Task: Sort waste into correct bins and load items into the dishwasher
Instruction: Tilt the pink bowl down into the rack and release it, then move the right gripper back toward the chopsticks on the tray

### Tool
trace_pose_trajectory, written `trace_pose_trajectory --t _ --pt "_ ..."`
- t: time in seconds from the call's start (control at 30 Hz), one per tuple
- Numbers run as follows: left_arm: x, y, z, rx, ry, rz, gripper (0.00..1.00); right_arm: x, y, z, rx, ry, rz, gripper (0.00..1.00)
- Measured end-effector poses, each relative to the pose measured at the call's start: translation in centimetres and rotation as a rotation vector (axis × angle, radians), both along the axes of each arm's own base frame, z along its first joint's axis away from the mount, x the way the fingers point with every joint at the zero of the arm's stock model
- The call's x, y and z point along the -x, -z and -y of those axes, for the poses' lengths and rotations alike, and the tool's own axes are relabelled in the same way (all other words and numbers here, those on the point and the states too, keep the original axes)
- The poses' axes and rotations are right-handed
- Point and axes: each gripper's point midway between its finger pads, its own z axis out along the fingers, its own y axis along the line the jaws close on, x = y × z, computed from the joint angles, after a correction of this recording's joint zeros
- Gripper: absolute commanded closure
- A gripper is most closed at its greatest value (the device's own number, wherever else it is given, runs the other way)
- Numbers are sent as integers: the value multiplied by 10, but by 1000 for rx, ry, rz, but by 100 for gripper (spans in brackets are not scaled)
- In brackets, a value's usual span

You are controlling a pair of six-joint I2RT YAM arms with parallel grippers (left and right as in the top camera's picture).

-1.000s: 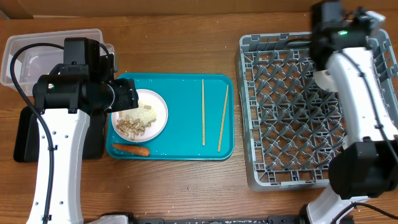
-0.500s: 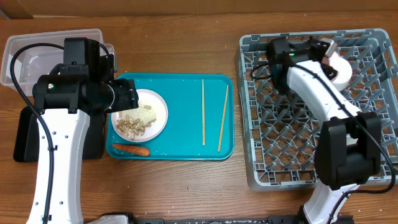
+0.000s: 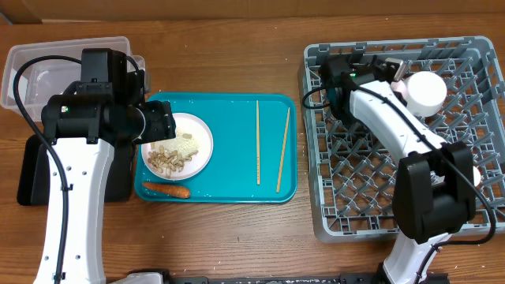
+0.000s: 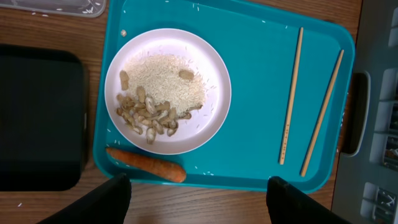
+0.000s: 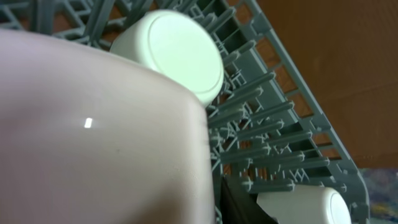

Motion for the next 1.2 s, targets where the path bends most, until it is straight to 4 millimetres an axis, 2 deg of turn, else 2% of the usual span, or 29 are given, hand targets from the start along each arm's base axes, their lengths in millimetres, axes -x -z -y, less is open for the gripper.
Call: trace_pose_trajectory --t 0.27,0.37,0.47,0.57,0.7,0.77,0.87,0.97,1.07,1.2 --pt "0 0 0 0 0 0 28 21 18 -30 -99 -49 -139 59" --pt "0 0 0 0 0 -1 28 33 22 -32 -130 -28 -183 43" --pt "0 0 0 0 0 -1 28 44 16 -33 -165 -10 -199 34" --pt "0 0 0 0 0 0 28 41 0 -42 -241 -38 -170 30" --pt "0 0 0 0 0 -1 28 24 -30 -78 -470 -198 -104 23" --pt "0 0 0 0 0 -1 28 20 -43 -104 -609 -319 -96 23" --pt "0 0 0 0 0 -1 26 21 -51 -147 -821 -479 -116 23" --pt "0 0 0 0 0 -1 25 28 -48 -180 -968 -576 -171 23" --pt "0 0 0 0 0 0 24 36 -39 -205 -1041 -622 -235 23" --pt "0 0 0 0 0 -1 24 52 -13 -238 -1074 -640 -355 24"
